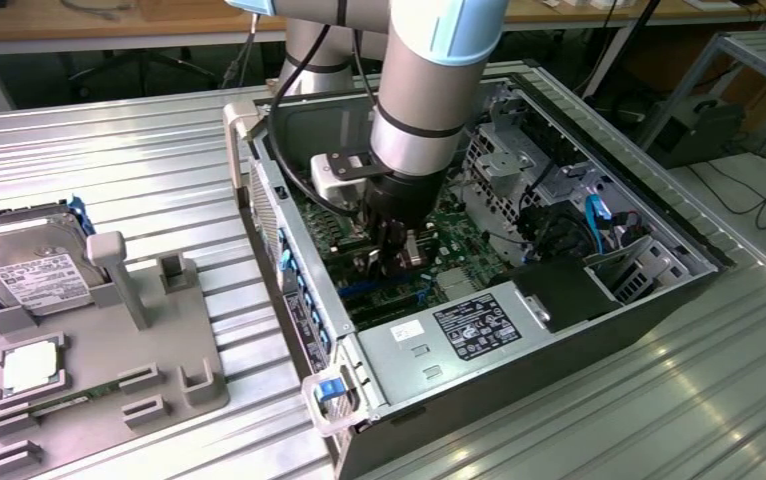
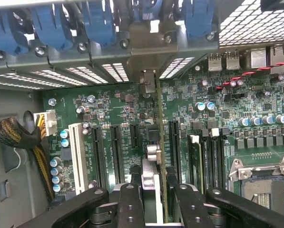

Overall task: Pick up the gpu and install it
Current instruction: 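Insert the gpu into the slot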

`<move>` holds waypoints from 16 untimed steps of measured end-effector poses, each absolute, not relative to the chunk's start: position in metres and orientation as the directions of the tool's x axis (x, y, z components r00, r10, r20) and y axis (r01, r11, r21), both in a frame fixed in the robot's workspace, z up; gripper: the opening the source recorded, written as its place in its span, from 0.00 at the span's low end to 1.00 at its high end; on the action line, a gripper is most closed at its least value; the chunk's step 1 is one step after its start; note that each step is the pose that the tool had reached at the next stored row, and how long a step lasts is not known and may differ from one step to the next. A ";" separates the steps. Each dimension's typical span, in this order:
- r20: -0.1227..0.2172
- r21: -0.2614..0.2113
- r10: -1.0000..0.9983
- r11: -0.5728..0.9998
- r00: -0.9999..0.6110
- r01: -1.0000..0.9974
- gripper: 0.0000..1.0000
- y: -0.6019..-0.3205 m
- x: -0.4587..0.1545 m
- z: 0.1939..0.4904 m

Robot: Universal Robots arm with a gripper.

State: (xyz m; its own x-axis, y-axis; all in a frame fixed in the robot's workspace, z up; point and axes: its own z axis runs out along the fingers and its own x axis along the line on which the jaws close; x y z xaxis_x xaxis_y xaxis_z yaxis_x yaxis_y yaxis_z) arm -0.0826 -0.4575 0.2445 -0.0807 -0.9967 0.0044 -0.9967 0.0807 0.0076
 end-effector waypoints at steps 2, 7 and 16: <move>0.009 0.007 -0.997 0.081 -0.081 -0.997 0.30 -0.457 -0.083 0.245; 0.012 0.007 -0.997 0.081 -0.081 -0.997 0.30 -0.457 -0.083 0.244; 0.012 0.007 -0.997 0.081 -0.081 -0.997 0.30 -0.456 -0.083 0.244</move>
State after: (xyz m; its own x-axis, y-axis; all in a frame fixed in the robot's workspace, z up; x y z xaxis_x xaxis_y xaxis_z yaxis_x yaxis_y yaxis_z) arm -0.0828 -0.4555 0.2439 -0.0807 -0.9967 0.0117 -0.9967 0.0807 0.0070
